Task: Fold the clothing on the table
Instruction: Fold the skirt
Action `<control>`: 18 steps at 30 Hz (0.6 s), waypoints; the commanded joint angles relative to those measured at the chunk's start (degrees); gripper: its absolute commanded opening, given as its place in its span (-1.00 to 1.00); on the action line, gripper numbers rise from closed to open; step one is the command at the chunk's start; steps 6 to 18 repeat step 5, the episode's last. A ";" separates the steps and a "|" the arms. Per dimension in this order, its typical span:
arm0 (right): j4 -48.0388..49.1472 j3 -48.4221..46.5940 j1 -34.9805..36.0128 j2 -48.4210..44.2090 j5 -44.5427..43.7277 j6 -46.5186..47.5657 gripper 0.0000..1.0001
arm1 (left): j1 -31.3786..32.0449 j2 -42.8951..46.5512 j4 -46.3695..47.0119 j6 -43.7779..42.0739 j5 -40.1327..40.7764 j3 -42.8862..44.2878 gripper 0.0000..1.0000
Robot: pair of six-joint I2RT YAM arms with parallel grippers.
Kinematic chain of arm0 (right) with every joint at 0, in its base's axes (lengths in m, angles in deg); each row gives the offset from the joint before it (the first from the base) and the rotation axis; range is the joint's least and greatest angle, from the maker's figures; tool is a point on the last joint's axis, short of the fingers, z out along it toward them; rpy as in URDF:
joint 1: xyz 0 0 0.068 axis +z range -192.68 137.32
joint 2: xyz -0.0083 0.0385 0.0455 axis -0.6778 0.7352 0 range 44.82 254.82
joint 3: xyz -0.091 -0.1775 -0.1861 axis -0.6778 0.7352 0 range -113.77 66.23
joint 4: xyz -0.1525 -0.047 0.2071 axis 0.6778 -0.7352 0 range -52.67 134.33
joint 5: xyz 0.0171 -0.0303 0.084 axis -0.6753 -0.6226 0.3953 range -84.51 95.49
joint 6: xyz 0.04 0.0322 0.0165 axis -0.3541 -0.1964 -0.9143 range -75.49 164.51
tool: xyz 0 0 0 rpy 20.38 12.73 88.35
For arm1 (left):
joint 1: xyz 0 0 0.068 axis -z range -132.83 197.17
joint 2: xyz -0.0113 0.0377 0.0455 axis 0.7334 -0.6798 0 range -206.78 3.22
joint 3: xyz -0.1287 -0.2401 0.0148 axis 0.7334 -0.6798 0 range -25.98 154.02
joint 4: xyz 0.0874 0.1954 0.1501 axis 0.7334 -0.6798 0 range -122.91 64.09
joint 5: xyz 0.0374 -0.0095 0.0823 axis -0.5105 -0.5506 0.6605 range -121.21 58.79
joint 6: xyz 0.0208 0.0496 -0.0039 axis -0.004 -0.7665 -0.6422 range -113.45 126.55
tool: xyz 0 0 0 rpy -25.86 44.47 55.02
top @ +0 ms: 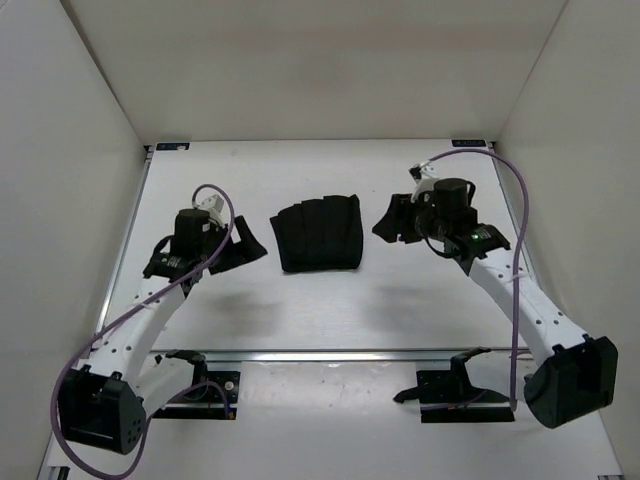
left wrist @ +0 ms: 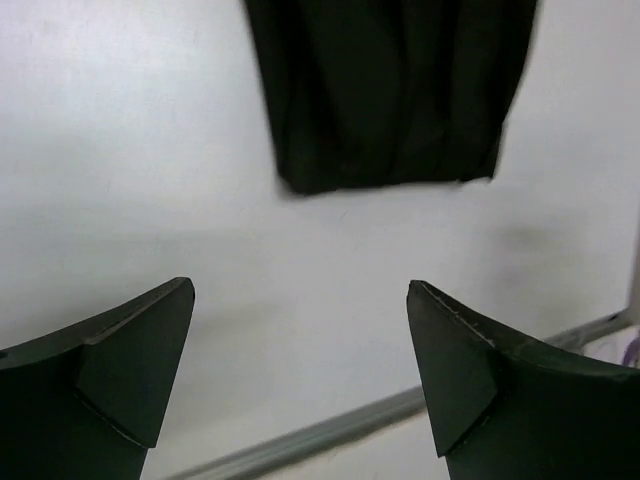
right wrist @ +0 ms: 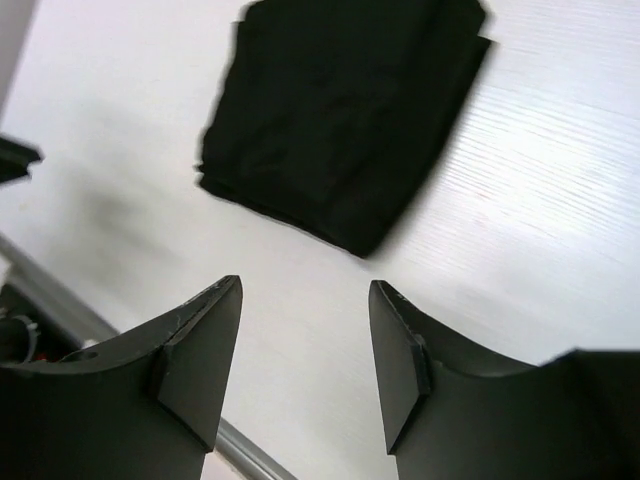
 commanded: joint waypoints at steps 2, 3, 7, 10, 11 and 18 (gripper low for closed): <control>-6.33 3.19 -6.24 -6.87 -3.25 4.94 0.03 | -0.36 3.18 -13.63 -7.33 -0.73 -3.74 0.96; -6.86 3.47 -7.30 -9.32 -3.07 5.47 0.04 | -1.32 4.24 -13.36 -7.16 -1.44 -4.10 0.98; -7.47 4.69 -10.63 -11.36 -3.50 8.36 0.09 | -1.25 6.79 -14.41 -7.24 -0.05 -3.76 0.98; -7.47 4.69 -10.63 -11.36 -3.50 8.36 0.09 | -1.25 6.79 -14.41 -7.24 -0.05 -3.76 0.98; -7.47 4.69 -10.63 -11.36 -3.50 8.36 0.09 | -1.25 6.79 -14.41 -7.24 -0.05 -3.76 0.98; -7.47 4.69 -10.63 -11.36 -3.50 8.36 0.09 | -1.25 6.79 -14.41 -7.24 -0.05 -3.76 0.98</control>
